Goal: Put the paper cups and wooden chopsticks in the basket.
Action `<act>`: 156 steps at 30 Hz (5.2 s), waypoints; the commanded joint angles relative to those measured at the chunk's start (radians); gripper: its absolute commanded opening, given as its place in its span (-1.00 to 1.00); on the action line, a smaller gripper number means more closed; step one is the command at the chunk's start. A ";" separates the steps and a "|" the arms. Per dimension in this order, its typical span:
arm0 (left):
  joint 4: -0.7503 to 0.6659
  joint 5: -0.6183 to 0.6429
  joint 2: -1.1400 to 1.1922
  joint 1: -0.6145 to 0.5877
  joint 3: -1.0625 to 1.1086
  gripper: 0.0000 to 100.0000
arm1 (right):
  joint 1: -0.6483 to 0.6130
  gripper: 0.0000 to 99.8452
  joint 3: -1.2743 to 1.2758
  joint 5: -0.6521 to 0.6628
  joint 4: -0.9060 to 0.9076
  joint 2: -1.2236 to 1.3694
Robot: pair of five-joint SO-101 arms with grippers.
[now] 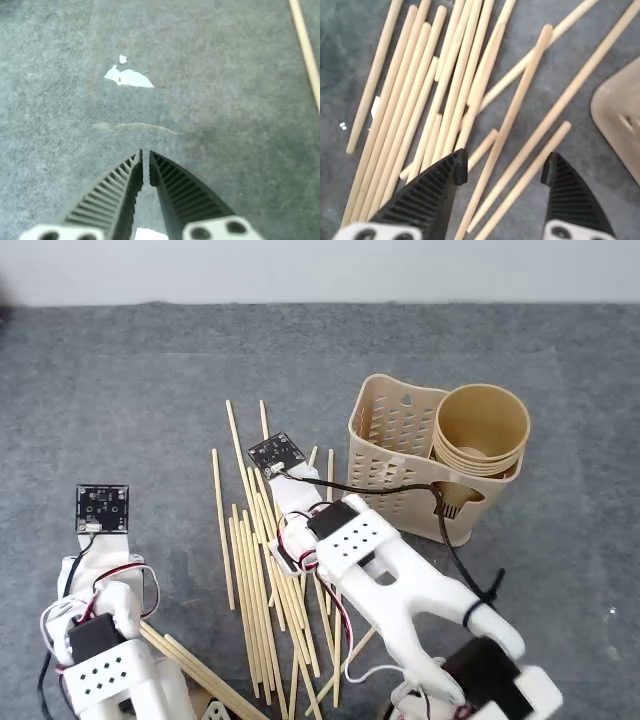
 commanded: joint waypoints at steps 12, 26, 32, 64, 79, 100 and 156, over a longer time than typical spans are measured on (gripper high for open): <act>-0.023 -0.008 -0.009 -0.005 -0.002 -0.95 | -0.053 -0.47 -0.195 -0.014 -0.082 0.266; -0.023 -0.008 -0.009 -0.005 -0.002 -0.95 | -0.031 -0.98 -0.199 -0.006 0.010 0.274; -0.028 -0.009 -0.009 -0.003 0.007 -0.95 | 0.008 -0.98 -0.199 0.026 0.053 0.216; -0.037 -0.009 -0.009 -0.002 0.010 -0.95 | 0.008 -0.98 -0.192 0.143 0.005 -0.077; -0.038 -0.009 -0.009 0.000 0.016 -0.95 | 0.028 -0.78 -0.491 0.130 0.182 0.337; -0.038 -0.011 -0.009 0.000 0.016 -0.95 | 0.033 -0.76 -0.493 0.078 0.283 0.377; -0.038 -0.011 -0.009 0.000 0.018 -0.95 | 0.364 -0.98 -1.254 0.166 0.360 -0.191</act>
